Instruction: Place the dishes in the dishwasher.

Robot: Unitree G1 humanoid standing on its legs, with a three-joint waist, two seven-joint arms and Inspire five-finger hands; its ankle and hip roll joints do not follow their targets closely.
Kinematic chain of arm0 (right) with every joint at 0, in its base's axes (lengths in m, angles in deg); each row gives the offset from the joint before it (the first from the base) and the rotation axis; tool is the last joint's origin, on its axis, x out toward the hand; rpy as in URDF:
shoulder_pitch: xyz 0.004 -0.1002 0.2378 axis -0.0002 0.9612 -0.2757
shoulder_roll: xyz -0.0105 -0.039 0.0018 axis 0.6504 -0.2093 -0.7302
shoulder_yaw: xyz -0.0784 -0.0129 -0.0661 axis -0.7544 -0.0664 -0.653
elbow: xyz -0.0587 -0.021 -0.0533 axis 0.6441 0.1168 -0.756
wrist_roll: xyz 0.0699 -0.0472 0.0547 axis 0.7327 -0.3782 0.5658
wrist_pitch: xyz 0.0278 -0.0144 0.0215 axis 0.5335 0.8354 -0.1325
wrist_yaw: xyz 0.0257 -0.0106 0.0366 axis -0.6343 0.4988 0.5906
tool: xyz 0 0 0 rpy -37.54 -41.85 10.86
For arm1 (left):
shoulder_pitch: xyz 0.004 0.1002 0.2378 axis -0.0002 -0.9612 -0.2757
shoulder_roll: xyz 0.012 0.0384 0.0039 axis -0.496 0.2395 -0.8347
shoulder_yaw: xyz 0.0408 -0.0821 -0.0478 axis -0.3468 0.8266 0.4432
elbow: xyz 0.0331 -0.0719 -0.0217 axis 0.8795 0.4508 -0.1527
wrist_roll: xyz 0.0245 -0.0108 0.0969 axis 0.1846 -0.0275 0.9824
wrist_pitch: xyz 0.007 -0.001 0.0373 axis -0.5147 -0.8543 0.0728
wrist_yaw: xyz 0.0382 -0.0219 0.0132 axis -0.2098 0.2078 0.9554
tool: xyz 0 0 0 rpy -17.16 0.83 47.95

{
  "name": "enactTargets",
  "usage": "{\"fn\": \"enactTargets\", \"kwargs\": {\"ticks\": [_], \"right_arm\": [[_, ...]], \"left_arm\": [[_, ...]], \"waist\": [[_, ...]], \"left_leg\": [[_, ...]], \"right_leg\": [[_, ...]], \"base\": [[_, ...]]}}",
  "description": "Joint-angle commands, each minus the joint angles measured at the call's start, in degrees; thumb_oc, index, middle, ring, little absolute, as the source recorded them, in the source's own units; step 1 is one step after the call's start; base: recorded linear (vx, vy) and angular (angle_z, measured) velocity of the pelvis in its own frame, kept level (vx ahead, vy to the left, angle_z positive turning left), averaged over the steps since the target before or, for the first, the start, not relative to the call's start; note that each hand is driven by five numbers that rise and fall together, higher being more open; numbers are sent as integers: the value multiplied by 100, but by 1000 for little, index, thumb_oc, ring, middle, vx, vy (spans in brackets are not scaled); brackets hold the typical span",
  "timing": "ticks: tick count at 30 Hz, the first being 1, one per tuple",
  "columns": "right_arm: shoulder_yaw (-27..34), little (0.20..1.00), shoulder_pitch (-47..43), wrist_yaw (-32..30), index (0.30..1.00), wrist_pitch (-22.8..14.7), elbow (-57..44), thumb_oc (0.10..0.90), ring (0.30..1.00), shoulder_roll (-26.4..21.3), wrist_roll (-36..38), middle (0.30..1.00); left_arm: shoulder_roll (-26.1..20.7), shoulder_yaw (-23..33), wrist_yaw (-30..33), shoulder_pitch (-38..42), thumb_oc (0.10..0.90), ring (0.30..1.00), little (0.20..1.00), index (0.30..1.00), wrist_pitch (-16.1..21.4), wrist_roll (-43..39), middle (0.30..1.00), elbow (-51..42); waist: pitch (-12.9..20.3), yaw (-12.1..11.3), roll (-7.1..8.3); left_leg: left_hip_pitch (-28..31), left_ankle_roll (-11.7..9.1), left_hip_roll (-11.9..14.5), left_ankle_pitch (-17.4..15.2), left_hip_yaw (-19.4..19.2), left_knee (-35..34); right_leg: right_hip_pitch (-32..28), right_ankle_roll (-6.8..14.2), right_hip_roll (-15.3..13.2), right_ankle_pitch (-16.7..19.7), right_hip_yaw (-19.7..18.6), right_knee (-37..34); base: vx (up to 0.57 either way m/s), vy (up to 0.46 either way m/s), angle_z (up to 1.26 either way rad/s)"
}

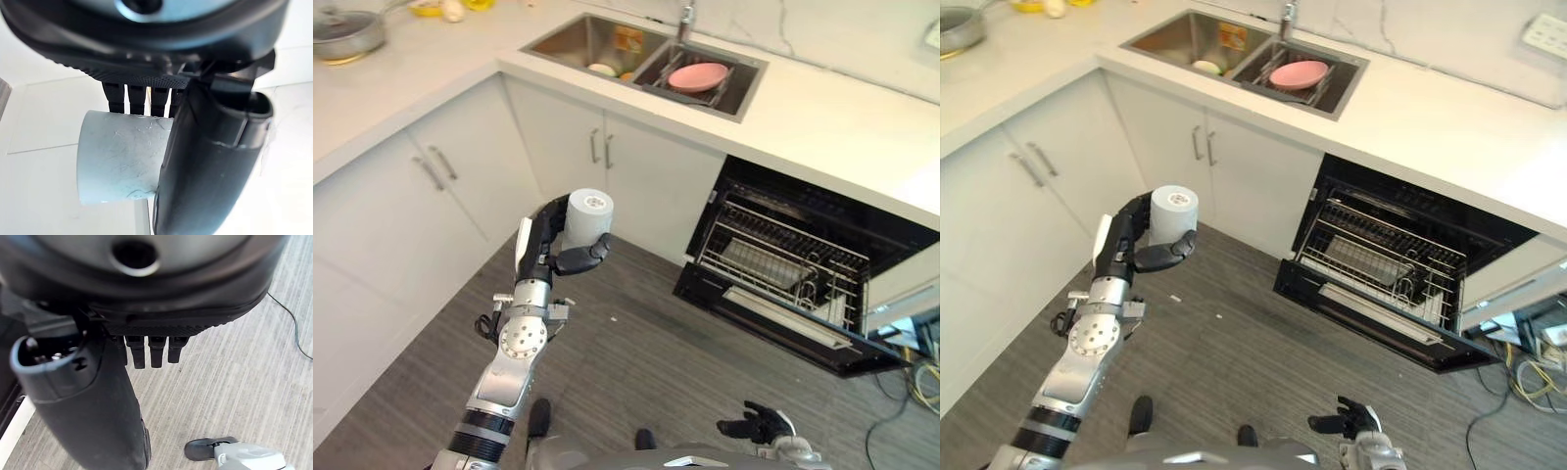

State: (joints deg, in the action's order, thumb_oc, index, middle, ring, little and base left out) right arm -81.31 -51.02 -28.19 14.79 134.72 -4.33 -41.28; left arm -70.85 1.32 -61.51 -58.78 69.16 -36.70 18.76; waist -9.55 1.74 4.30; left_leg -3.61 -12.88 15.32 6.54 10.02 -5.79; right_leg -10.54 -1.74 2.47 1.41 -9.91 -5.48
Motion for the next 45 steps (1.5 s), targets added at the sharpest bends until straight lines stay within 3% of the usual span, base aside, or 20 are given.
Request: {"fn": "enactTargets", "kwargs": {"ticks": [1,2,3,6,8,9,11,12,18,20,22,26,29,30,32,35,36,37,40,45], "right_arm": [[-64,900,280,-109,900,4,362,800,900,-85,-77,900],[93,900,382,-118,900,18,431,800,900,-41,-75,900],[97,900,383,-119,900,18,430,800,900,-36,-76,900],[90,900,360,-177,900,125,495,800,900,115,-259,900],[-111,900,272,-389,900,224,546,800,900,156,-793,900],[-111,900,272,-389,900,224,546,800,900,156,-793,900],[-379,900,137,-552,900,227,420,800,900,135,-1354,900],[-411,900,88,-501,900,226,357,800,900,129,-1360,900],[-267,900,262,-653,900,29,-6,800,900,-40,-1110,900],[-307,900,258,-775,900,34,-141,800,900,-82,-1251,900],[-322,900,252,-894,900,-19,-443,800,900,-198,-1249,900],[-169,900,334,-1147,900,-74,-1535,800,900,-561,-1531,900],[150,900,448,-1304,900,-69,-2879,800,900,-1049,-1803,900],[198,900,396,-1339,900,-73,-3266,800,900,-1226,-1903,900],[277,900,281,-1396,900,-80,-3696,800,900,-1401,-2020,900],[489,900,274,-1467,900,-100,-4045,800,900,-1541,-2084,900],[679,900,238,-1550,900,-168,-4474,800,900,-1637,-2093,900],[823,900,258,-1604,900,-201,-4788,800,900,-1694,-2096,900],[1116,900,376,-1624,900,-345,-5386,800,900,-1591,-2082,900],[1300,900,474,-1487,900,-711,-6344,800,900,-1194,-1633,900]], "left_arm": [[-172,103,-25,465,400,300,300,300,614,-47,300,-1102],[-242,-58,-139,591,400,300,300,300,576,-34,300,-1042],[-245,-65,-137,599,400,300,300,300,583,-34,300,-1030],[-440,-211,-233,753,400,300,300,300,620,18,300,-963],[-585,-191,-232,763,400,300,300,300,545,33,300,-966],[-585,-191,-232,763,400,300,300,300,545,33,300,-966],[-666,-95,-216,753,400,300,300,300,511,180,300,-1057],[-656,-21,-254,672,400,300,300,300,494,276,300,-1101],[-507,-56,-264,459,400,300,300,300,516,274,300,-1138],[-465,-101,-269,453,400,300,300,300,503,291,300,-1130],[-358,-178,-277,398,400,300,300,300,545,183,300,-1100],[-288,-47,-216,281,400,300,300,300,586,31,300,-1125],[-294,176,-126,249,400,300,300,300,682,11,300,-1188],[-296,221,-74,271,400,300,300,300,717,10,300,-1189],[-207,270,84,290,400,300,300,300,718,8,300,-1144],[-125,341,171,216,400,300,300,300,693,22,300,-1185],[-103,361,251,188,400,300,300,300,675,96,300,-1214],[-100,369,288,208,400,300,300,300,640,185,300,-1222],[-13,376,367,274,400,300,300,300,668,389,300,-1200],[-115,380,396,331,400,300,300,300,765,471,300,-1287]], "waist": [[287,78,-172],[345,226,-166],[351,196,-142],[394,357,-25],[313,203,-76],[313,203,-76],[271,3,-161],[256,-55,-150],[265,23,-116],[314,-8,-78],[407,40,-79],[410,92,-120],[148,80,-23],[72,3,-44],[65,-108,-100],[160,-119,-145],[221,-118,-202],[250,-106,-262],[435,48,-453],[478,130,-358]], "left_leg": [[42,-13,189,398,-353,79],[71,16,45,293,-841,79],[81,28,22,286,-877,79],[223,251,-311,11,-1400,79],[407,409,-319,-191,-1798,79],[407,409,-319,-191,-1798,79],[466,550,-422,-227,-2182,79],[620,696,-539,-305,-2531,79],[893,875,-805,-388,-2989,79],[924,860,-868,-375,-3089,79],[955,858,-894,-340,-3137,79],[985,796,-926,-193,-3202,167],[324,396,-683,-2,-3098,1818],[125,261,-679,157,-2760,2193],[6,326,-886,67,-2113,1905],[150,483,-747,-149,-1979,1034],[120,393,-317,165,-1871,458],[158,344,-187,358,-1893,208],[403,314,-224,68,-1999,79],[689,502,-504,-153,-2245,79]], "right_leg": [[44,1103,-1124,-361,722,87],[106,1310,-1455,-176,711,139],[116,1322,-1485,-177,683,134],[753,1476,-1814,577,432,641],[1107,1397,-1924,579,1253,1058],[1107,1397,-1924,579,1253,1058],[1236,1287,-2069,542,2569,1395],[1361,1231,-1819,323,3137,1824],[1379,1064,-914,-160,3143,1741],[1136,985,-935,-94,3302,1158],[879,932,-781,-88,2941,791],[588,859,-774,-63,2890,372],[453,727,-886,-64,2857,261],[431,669,-873,-93,2768,234],[429,688,-872,-88,2629,110],[437,848,-965,-39,2559,88],[399,1015,-1130,-9,2481,84],[365,1081,-1174,-41,2481,57],[398,1142,-1154,-28,2413,48],[347,1229,-1386,81,2256,99]], "base": [[228,433,-68],[229,437,-76],[191,410,-86],[98,302,-70],[21,336,-68],[-68,324,-98],[-108,478,-179],[-92,541,-209],[-44,184,-134],[-35,10,-28],[-10,-55,-26],[-21,-50,-23],[-119,-90,8],[-100,16,-3],[-35,89,-32],[89,160,-40],[159,253,-13],[174,289,-29],[124,158,-41],[118,170,-19]]}}
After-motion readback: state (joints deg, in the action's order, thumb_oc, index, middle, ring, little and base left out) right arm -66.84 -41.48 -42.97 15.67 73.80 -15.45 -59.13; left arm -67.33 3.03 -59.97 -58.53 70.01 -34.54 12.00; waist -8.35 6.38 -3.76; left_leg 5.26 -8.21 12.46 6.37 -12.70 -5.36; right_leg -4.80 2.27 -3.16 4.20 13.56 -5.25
